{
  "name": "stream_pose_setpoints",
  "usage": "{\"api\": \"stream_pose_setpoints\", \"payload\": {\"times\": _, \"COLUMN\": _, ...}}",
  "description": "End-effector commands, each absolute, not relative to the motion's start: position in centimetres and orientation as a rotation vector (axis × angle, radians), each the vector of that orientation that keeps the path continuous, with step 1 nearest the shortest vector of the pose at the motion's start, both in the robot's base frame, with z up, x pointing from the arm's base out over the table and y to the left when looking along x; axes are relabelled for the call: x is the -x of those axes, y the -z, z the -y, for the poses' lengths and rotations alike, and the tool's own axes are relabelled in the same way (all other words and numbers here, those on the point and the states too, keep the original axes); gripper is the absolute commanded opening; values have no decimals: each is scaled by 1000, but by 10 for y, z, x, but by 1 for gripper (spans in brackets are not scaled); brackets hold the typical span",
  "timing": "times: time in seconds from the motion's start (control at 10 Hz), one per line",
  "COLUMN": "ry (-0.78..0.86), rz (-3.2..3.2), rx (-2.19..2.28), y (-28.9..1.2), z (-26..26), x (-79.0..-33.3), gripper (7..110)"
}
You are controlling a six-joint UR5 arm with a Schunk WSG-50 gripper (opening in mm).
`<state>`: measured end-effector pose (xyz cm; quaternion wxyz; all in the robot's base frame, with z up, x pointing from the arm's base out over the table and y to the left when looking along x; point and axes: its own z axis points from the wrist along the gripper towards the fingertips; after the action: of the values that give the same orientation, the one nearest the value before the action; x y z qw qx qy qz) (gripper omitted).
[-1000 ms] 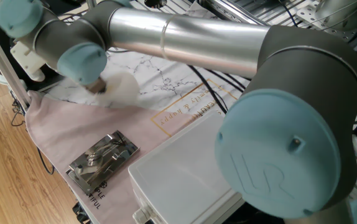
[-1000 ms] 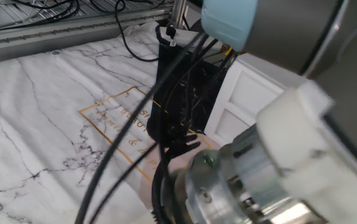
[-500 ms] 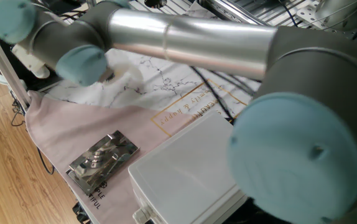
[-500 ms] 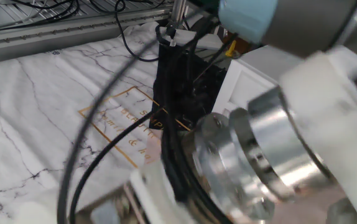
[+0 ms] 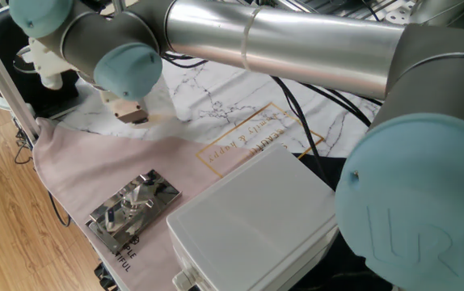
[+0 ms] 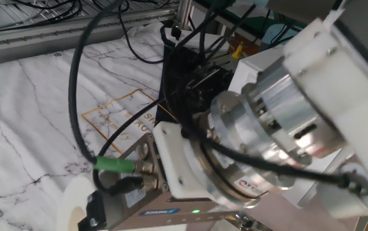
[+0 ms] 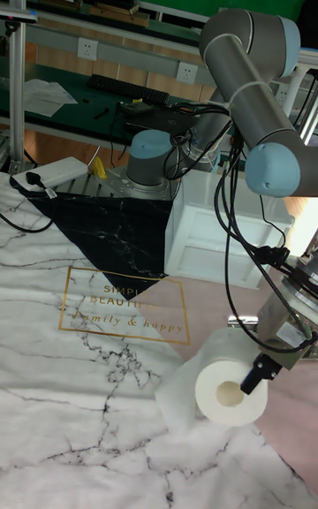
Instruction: Take the roll of paper down from the shelf
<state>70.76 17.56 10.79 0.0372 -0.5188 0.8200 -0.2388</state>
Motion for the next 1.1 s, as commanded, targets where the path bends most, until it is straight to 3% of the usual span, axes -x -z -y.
{"api": "stream_pose_setpoints", "payload": {"times": 0.0, "ry": 717, "rz": -2520, "rx": 1474, "y": -113, "z": -183, "x": -720, "gripper": 44}}
{"api": "stream_pose_setpoints", "payload": {"times": 0.1, "ry": 696, "rz": -2561, "rx": 1435, "y": -119, "z": -193, "x": -716, "gripper": 44}}
{"api": "stream_pose_setpoints", "payload": {"times": 0.4, "ry": 422, "rz": -2735, "rx": 1169, "y": -102, "z": -226, "x": -694, "gripper": 44}}
{"api": "stream_pose_setpoints", "payload": {"times": 0.5, "ry": 432, "rz": -2761, "rx": 1100, "y": -103, "z": -223, "x": -693, "gripper": 66}}
{"api": "stream_pose_setpoints", "payload": {"times": 0.7, "ry": 411, "rz": -2805, "rx": 966, "y": -102, "z": -224, "x": -691, "gripper": 66}}
{"api": "stream_pose_setpoints", "payload": {"times": 1.0, "ry": 158, "rz": -2906, "rx": 610, "y": -95, "z": -259, "x": -682, "gripper": 66}}
